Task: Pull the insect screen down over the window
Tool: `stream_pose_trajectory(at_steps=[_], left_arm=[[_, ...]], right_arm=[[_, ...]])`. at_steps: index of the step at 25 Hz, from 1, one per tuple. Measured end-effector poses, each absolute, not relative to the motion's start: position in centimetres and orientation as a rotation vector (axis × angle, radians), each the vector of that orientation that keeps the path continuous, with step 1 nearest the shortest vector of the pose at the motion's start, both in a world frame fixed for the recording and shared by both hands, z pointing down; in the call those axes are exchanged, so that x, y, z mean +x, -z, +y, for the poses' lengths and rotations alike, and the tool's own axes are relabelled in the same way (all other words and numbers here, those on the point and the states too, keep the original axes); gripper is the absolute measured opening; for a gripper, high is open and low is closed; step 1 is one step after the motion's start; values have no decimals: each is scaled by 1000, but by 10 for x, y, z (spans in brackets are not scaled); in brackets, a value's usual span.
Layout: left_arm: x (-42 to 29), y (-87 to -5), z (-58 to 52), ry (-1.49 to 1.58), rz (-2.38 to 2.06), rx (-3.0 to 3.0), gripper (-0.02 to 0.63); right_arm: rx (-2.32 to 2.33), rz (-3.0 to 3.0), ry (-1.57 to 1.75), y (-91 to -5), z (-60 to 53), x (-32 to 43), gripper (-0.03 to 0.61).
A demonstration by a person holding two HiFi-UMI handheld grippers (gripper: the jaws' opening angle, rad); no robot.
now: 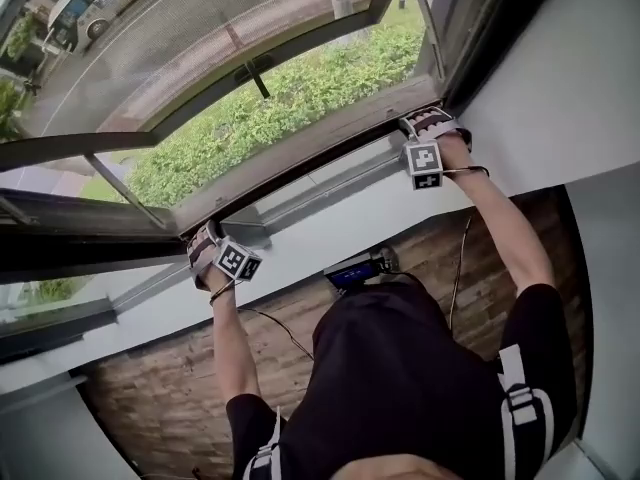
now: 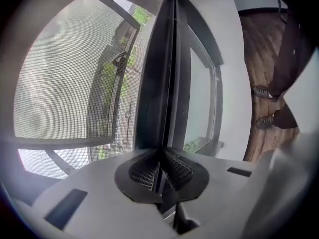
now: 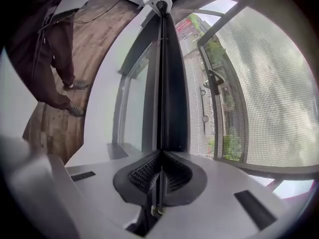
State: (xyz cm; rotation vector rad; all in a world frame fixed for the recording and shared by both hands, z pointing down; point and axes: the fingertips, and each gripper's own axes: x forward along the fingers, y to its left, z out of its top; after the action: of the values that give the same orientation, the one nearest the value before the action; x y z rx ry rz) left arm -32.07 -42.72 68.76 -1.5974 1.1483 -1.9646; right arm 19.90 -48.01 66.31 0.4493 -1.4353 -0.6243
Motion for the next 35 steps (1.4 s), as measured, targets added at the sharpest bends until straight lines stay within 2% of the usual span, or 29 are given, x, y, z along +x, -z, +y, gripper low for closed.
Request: stream_pose_trajectory(at_steps=[15,20,27,31,35], left_arm=[[-318,-678,-423,1875,1229,-1619,17],[-319,-675,-422,1844,1219,-1666,51],[-310,-655,-405,1772,1294,-1707,51],[-293,-649,-385,1589,1561,-1958,51],[-236,-654,-344,1212,1833,-2475,51]], right_arm=[[575,-1392,776,-667,-489,199,7],[578,-1373,818,-661,-488,196,37],[650,-1464,791,-659,-467,169,46],[738,-1674,603,-667,-437,142,46],[863,-1970,308,-661,-403,116,44]])
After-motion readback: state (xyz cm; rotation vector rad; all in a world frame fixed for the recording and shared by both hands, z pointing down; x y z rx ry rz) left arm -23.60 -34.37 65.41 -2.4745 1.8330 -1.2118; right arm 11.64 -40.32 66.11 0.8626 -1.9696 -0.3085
